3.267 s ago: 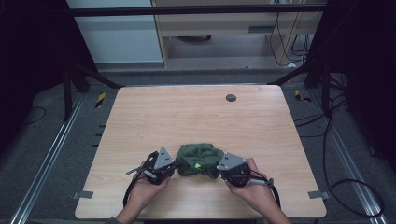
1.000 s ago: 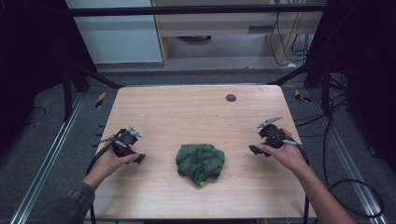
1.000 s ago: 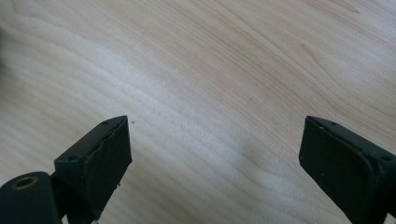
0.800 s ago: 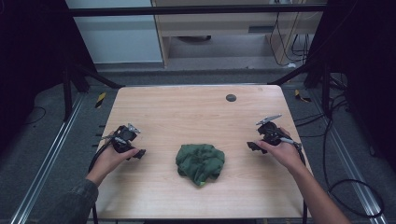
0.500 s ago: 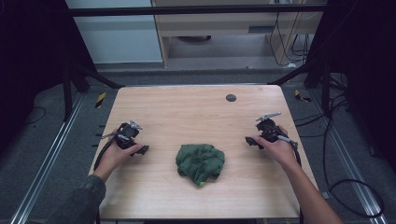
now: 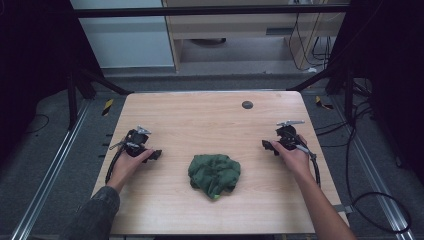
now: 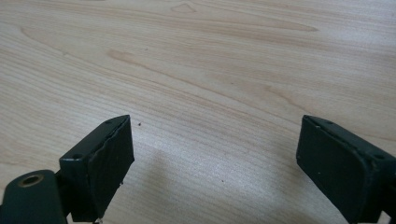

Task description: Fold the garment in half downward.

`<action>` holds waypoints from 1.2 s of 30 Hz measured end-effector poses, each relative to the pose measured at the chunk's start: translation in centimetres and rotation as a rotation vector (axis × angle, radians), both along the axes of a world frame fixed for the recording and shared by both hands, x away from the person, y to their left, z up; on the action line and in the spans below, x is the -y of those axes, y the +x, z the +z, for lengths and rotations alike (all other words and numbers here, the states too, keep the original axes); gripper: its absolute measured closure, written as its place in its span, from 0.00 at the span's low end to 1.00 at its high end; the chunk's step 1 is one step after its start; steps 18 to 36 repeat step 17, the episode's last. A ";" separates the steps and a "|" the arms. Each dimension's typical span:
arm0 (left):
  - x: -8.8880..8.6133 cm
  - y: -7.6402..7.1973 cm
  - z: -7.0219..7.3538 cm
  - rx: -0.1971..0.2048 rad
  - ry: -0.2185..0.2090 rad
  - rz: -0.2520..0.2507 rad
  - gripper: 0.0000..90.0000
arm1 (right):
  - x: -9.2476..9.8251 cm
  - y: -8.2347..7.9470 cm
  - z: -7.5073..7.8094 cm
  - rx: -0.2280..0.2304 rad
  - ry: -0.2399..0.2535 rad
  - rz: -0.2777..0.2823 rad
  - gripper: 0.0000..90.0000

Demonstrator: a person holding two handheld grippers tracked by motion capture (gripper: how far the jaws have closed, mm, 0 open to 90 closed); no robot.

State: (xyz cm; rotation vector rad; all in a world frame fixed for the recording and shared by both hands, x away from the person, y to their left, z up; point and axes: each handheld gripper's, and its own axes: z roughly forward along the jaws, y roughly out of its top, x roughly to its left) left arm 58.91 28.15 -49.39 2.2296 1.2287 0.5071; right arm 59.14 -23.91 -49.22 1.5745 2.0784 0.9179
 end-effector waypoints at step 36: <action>-0.2 -0.6 -1.3 0.086 -0.102 0.058 0.00 | -2.6 -0.3 -1.9 0.063 -0.074 -0.124 0.01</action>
